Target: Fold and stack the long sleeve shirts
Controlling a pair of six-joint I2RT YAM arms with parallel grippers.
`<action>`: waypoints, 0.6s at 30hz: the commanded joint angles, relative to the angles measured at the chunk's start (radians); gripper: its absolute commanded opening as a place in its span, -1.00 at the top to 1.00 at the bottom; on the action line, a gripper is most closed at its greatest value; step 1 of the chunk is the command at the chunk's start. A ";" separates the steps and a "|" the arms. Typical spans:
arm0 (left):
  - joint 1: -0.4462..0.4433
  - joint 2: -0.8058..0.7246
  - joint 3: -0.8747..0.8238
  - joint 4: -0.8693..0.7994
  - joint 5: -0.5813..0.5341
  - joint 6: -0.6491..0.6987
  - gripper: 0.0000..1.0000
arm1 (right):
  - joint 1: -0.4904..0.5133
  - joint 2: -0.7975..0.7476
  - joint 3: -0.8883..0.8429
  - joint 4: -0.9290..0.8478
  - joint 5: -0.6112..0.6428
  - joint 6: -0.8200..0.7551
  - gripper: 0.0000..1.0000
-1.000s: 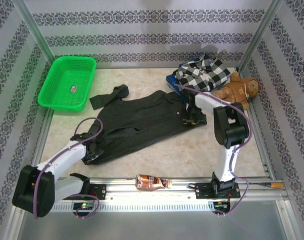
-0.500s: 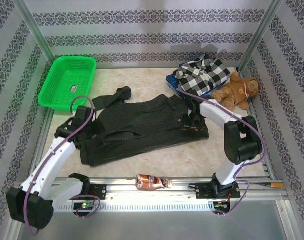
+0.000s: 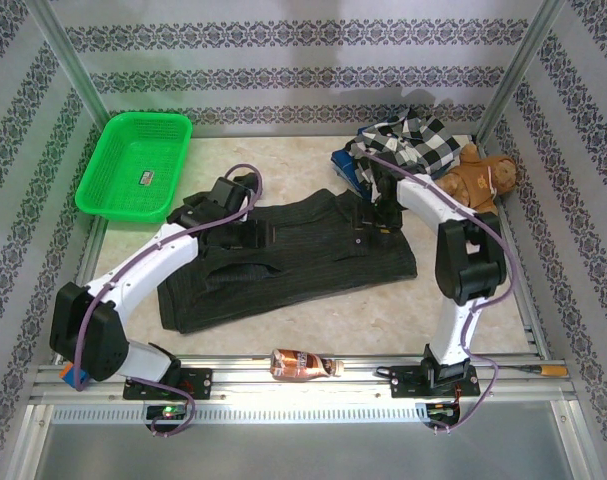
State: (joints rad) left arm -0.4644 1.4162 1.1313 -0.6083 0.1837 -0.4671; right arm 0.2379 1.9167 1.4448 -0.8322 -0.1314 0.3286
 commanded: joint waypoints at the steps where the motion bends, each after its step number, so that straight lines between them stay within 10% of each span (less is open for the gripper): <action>1: -0.010 -0.074 -0.063 0.084 0.010 -0.013 -0.42 | 0.018 0.030 0.006 -0.021 -0.040 0.015 -0.31; 18: 0.017 -0.406 -0.239 0.047 -0.144 -0.073 -0.58 | 0.043 0.097 -0.057 0.013 -0.021 0.024 0.03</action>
State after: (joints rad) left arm -0.4610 1.0386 0.9009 -0.5381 0.0914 -0.5289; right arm 0.2646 1.9999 1.3979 -0.8173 -0.1692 0.3462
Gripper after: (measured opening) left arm 0.787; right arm 0.494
